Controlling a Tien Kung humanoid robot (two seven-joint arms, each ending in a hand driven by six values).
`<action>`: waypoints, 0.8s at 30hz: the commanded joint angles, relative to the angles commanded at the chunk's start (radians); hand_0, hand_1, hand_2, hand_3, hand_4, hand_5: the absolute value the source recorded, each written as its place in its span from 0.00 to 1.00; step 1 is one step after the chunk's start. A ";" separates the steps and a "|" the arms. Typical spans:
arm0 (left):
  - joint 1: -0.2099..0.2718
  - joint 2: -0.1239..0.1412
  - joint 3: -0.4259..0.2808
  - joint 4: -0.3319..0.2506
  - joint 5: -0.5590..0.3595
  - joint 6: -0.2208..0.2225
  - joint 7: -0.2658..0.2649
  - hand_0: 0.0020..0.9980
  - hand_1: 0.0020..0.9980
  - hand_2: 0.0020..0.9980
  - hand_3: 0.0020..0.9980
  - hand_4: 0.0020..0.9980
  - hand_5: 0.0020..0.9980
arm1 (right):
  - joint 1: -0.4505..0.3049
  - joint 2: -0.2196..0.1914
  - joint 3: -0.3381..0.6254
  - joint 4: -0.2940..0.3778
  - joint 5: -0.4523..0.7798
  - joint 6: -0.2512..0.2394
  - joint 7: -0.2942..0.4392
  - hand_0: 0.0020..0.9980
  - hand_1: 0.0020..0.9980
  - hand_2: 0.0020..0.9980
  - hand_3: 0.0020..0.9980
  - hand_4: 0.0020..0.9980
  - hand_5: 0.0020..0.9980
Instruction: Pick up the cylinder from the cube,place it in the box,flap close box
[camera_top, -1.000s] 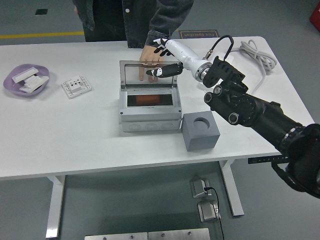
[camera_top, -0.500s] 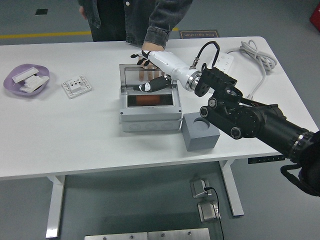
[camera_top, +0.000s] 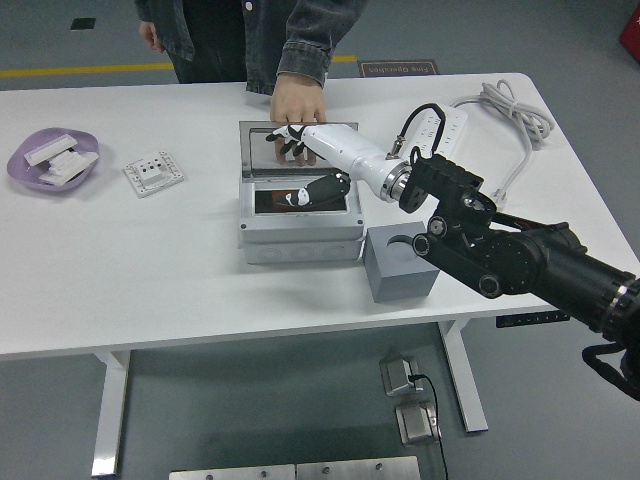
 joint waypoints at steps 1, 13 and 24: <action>-0.002 0.001 0.002 0.000 -0.001 0.000 0.000 0.63 0.64 0.61 0.62 0.66 0.24 | 0.008 0.000 0.016 -0.007 -0.001 -0.001 0.002 0.69 0.66 0.71 0.85 0.93 0.41; -0.015 0.005 0.003 0.000 0.010 -0.002 0.002 0.63 0.64 0.61 0.62 0.66 0.24 | 0.071 0.075 0.107 -0.240 0.035 0.002 0.038 0.68 0.65 0.71 0.84 0.93 0.41; -0.020 -0.003 0.009 0.000 0.014 -0.005 0.000 0.63 0.64 0.61 0.62 0.66 0.24 | 0.032 0.083 0.089 -0.256 0.019 0.000 0.041 0.68 0.65 0.71 0.84 0.93 0.41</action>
